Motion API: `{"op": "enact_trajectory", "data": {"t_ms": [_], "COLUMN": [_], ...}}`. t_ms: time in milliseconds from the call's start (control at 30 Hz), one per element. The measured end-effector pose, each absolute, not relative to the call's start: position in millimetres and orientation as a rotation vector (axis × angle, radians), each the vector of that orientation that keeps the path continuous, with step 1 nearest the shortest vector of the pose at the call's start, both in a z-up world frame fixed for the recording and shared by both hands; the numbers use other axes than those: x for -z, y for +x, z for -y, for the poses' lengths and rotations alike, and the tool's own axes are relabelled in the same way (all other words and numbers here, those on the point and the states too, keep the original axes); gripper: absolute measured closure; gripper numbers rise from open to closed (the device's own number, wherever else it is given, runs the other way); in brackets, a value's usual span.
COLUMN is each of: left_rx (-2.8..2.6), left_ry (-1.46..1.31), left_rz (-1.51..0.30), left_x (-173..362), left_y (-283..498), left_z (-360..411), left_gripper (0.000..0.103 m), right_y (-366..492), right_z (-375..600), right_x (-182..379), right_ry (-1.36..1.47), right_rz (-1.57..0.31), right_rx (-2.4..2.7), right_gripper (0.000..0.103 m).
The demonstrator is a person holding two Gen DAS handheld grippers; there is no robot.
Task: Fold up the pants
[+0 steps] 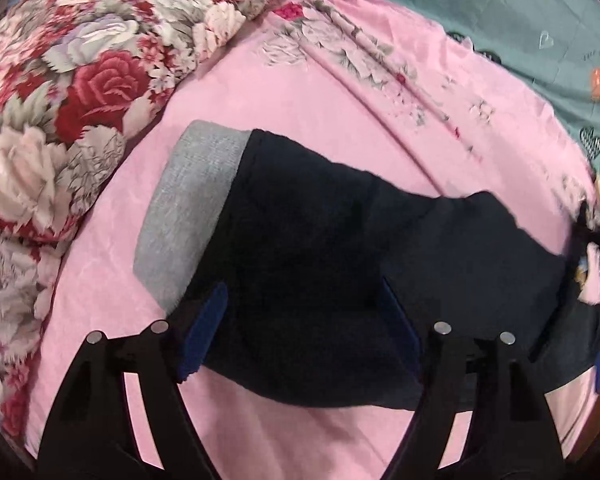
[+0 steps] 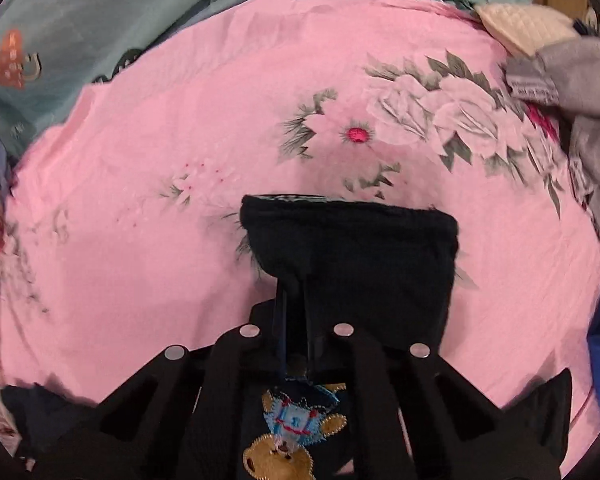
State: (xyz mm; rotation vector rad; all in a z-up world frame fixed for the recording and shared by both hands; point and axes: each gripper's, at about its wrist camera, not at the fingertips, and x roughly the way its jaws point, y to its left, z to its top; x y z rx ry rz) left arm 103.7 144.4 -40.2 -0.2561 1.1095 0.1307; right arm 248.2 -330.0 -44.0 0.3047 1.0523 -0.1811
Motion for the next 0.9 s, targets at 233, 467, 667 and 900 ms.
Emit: {"op": "enact_trajectory", "data": {"t_ms": [233, 467, 667, 900], "left_rx": [-0.144, -0.184, -0.205, -0.206], "left_ry": [-0.267, -0.194, -0.201, -0.178], "left_rz": [-1.102, -1.117, -1.086, -1.051], "left_x": [43, 45, 33, 18], "left_y": [107, 110, 91, 82], "left_z": [-155, -145, -145, -134], "left_gripper": [0.026, 0.026, 0.026, 0.024], "right_y": [85, -14, -22, 27], "right_z": [404, 451, 449, 454], "right_x": [-36, 65, 34, 14], "right_ry": [0.496, 0.627, 0.522, 0.334], "right_rz": [-0.75, -0.966, -0.857, -0.82], "right_rx": [0.081, 0.132, 0.21, 0.231], "right_gripper": [0.097, 0.097, 0.057, 0.049]}}
